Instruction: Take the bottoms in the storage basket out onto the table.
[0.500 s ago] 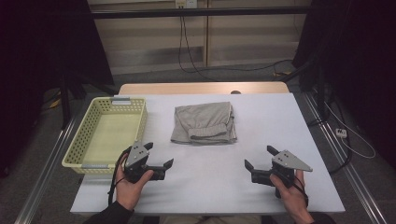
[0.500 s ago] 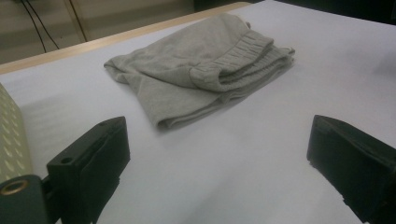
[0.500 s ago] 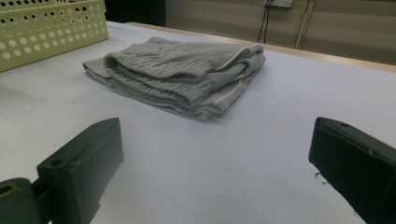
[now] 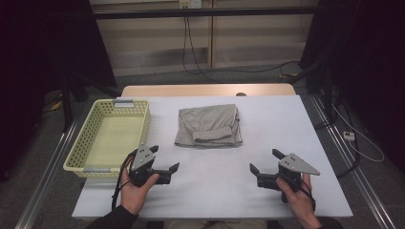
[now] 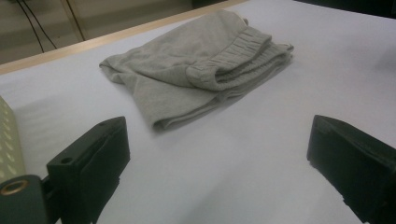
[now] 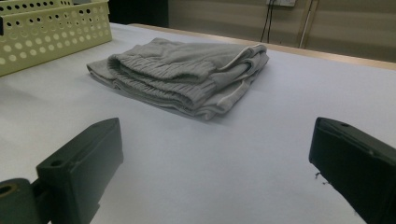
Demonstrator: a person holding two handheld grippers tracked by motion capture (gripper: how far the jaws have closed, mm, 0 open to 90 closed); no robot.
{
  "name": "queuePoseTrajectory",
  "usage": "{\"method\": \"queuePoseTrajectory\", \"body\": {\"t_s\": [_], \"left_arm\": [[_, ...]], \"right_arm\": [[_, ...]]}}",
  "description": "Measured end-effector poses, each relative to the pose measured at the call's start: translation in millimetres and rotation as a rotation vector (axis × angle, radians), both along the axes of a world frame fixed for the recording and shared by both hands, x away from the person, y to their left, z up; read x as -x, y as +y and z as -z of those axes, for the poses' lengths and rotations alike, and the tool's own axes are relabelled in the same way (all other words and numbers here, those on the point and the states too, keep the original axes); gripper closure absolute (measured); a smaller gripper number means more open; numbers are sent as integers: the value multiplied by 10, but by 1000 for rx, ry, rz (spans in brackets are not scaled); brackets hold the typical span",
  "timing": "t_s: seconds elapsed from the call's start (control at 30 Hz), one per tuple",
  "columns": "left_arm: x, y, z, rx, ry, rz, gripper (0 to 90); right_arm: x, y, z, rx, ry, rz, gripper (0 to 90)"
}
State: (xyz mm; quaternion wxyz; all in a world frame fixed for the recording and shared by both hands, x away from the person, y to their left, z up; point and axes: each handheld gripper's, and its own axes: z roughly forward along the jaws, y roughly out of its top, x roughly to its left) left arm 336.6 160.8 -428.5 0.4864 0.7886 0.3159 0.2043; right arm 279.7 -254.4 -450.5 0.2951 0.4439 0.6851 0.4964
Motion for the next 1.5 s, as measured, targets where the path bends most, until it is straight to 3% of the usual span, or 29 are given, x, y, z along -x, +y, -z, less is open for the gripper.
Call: {"method": "queuePoseTrajectory", "body": {"t_s": [0.27, 0.37, 0.5, 0.67, 0.83, 0.93, 0.97, 1.07, 1.23, 1.4, 1.43, 1.5], "left_arm": [[-89, -97, -67, -6, 17, 7, 77], [-105, -130, -66, -1, 48, 22, 76], [-154, -218, -67, -32, 56, 57, 77], [-202, -250, -115, -17, 64, 56, 76], [-290, -276, -139, -16, 63, 28, 77], [-366, -279, -128, -19, 35, 27, 78], [-428, -287, -103, -30, 29, -5, 85], [-524, -302, -93, -22, 67, -23, 91], [-615, -334, -129, -31, 60, -35, 95], [-720, -395, -171, -46, 84, -28, 95], [-759, -411, -187, -19, 80, -38, 93], [-777, -415, -194, -10, 80, -31, 93]], "right_arm": [[5, 8, -2, -1, 3, -2, 26], [3, 9, -1, -1, 4, -4, 26], [-5, 14, 2, 0, 3, -13, 26], [1, 17, -1, -12, 3, -21, 24], [-4, 16, 1, -10, 3, -25, 24], [-3, 20, -1, -9, 5, -21, 24], [-5, 21, 2, 0, 3, -17, 25], [5, 21, -3, -1, 5, -15, 25], [-3, 30, 3, 2, 9, -18, 24], [1, 24, 1, -1, 8, -19, 25], [0, 28, 2, -1, 11, -17, 25], [0, 30, 2, 1, 11, -16, 25]]}}
